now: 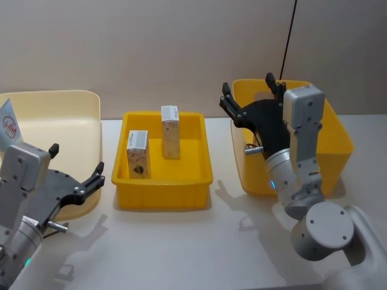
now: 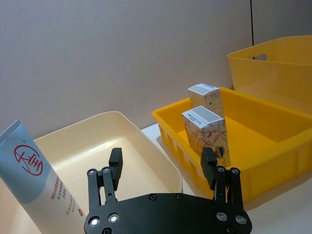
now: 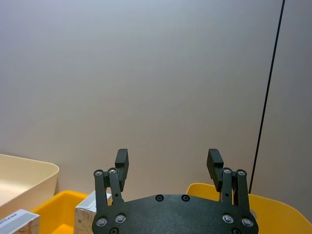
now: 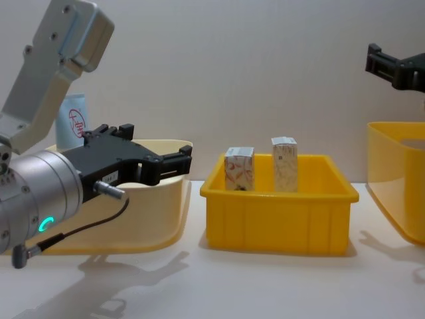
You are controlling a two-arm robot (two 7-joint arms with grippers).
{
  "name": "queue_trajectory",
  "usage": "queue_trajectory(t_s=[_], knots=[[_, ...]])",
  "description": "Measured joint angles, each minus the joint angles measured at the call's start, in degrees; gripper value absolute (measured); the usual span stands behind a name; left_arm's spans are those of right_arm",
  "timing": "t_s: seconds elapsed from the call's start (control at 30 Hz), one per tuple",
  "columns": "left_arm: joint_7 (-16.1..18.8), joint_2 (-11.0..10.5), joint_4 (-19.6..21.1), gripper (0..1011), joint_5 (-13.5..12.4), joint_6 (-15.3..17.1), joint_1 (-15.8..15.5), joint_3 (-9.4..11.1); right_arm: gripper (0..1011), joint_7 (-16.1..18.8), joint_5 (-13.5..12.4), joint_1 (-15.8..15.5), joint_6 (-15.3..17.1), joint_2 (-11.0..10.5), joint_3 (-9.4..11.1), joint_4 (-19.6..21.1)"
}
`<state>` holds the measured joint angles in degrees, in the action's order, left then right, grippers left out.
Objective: Bimanual collaborative sorting of washing and personal care products
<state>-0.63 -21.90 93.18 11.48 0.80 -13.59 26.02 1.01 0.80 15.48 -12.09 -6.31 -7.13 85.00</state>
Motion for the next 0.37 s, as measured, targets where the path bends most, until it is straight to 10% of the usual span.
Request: queue_trajectory(t_s=[0.37], knots=[[0.0,0.0,0.0,1000,0.0,0.0,0.0,0.0,1001,1.52,-0.64,-0.26,-1.85,-0.3,-0.11,0.43]])
